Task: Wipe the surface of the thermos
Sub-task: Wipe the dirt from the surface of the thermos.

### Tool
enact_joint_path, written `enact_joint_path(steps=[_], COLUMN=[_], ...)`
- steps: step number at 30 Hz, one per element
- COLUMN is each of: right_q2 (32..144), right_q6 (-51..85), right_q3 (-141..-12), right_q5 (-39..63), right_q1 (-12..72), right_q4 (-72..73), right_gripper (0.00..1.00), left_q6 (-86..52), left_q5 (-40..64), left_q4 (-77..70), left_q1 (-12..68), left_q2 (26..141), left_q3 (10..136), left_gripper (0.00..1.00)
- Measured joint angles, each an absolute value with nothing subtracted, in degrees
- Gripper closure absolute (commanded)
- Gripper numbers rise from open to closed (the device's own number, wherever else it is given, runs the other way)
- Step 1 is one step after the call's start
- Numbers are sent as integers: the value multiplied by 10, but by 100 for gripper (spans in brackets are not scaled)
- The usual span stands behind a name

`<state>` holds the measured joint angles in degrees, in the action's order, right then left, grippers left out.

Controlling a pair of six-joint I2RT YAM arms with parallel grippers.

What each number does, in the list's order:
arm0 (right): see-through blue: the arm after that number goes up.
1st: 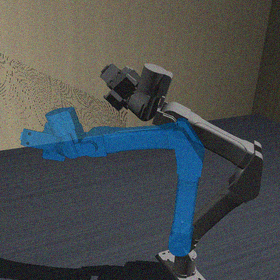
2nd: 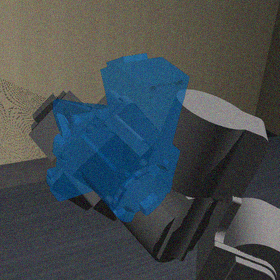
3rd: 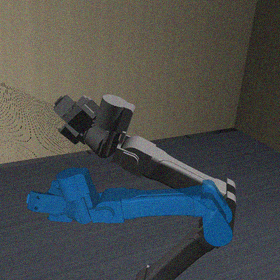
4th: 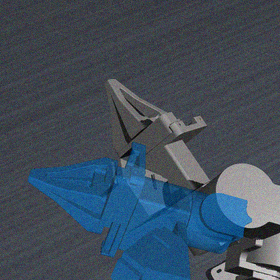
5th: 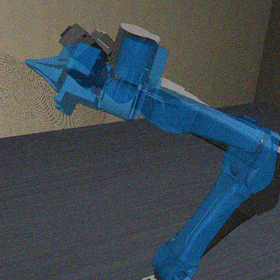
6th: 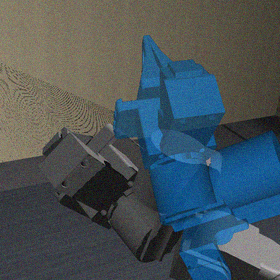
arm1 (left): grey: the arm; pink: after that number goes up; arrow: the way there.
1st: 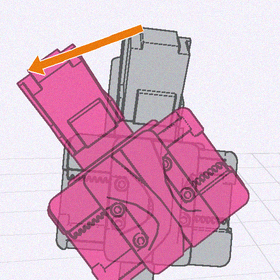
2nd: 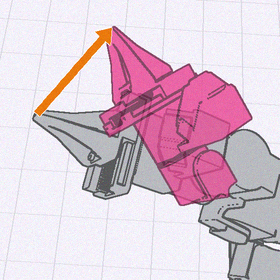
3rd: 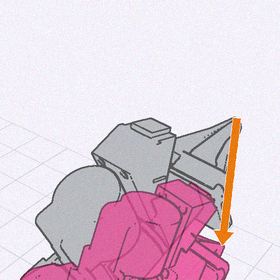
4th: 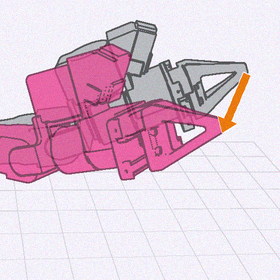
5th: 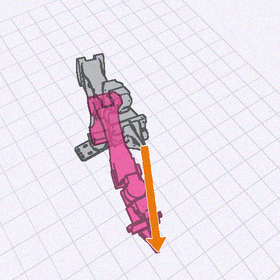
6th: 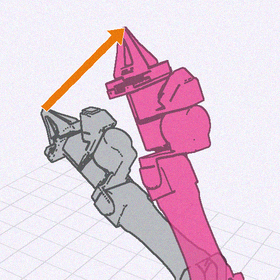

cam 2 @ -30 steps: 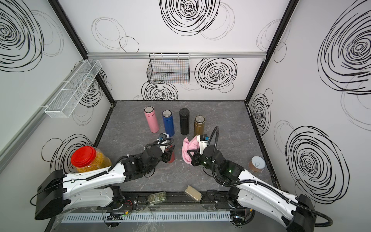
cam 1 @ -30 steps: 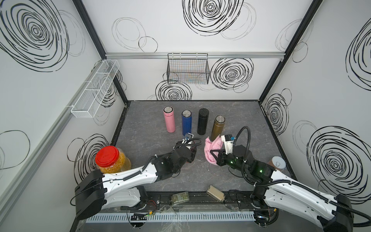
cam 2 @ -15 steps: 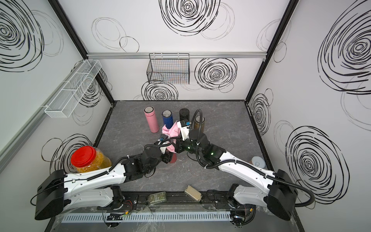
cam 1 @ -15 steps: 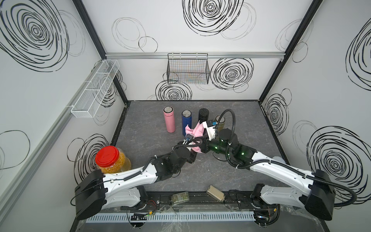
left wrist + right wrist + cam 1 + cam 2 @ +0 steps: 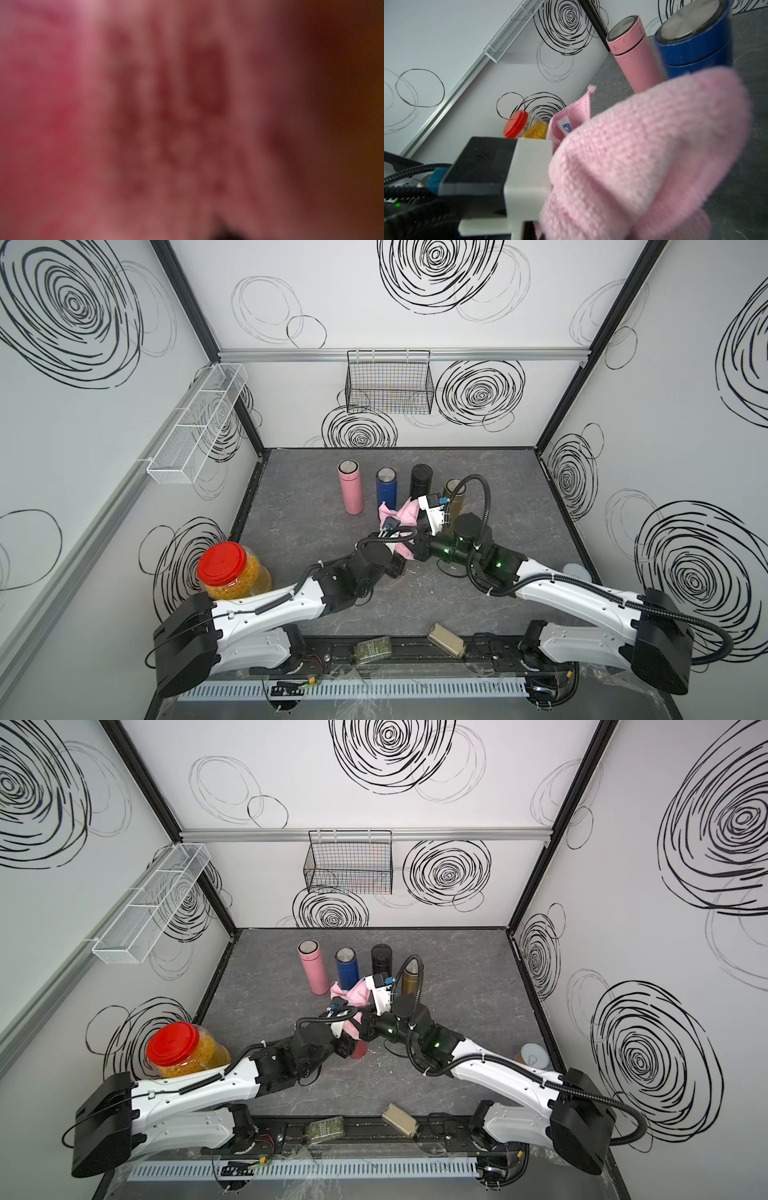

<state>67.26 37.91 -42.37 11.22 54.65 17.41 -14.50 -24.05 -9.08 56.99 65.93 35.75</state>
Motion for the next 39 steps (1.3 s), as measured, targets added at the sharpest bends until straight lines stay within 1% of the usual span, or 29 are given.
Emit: enact_joint_path(steps=[12,17,19,23,29,35,39], right_q2=[644,634,635,658,700,767,795], right_q6=[401,424,428,426,409,410,423], right_q3=[-415,-383,-359,-333,-363,-365,-332], right_q5=[14,-15,-18,-13,-1,1,-6], right_q1=[550,558,559,562,564,564,580], right_q4=[114,139,114,81,109,157,164], right_gripper=[100,100,100,100,100,100,100], left_q6=[-150,-173,-194,-225,-251,-278,-304], left_q5=[-232,-226,-222,-208,-194,-223,-244], left_q4=[-95,-100,-99,-98,-99,-78,-55], left_q1=[563,549,539,526,524,518,518], left_q2=[659,646,632,616,609,602,600], left_q3=[356,345,337,326,321,322,330], left_gripper=[100,100,100,100,100,100,100])
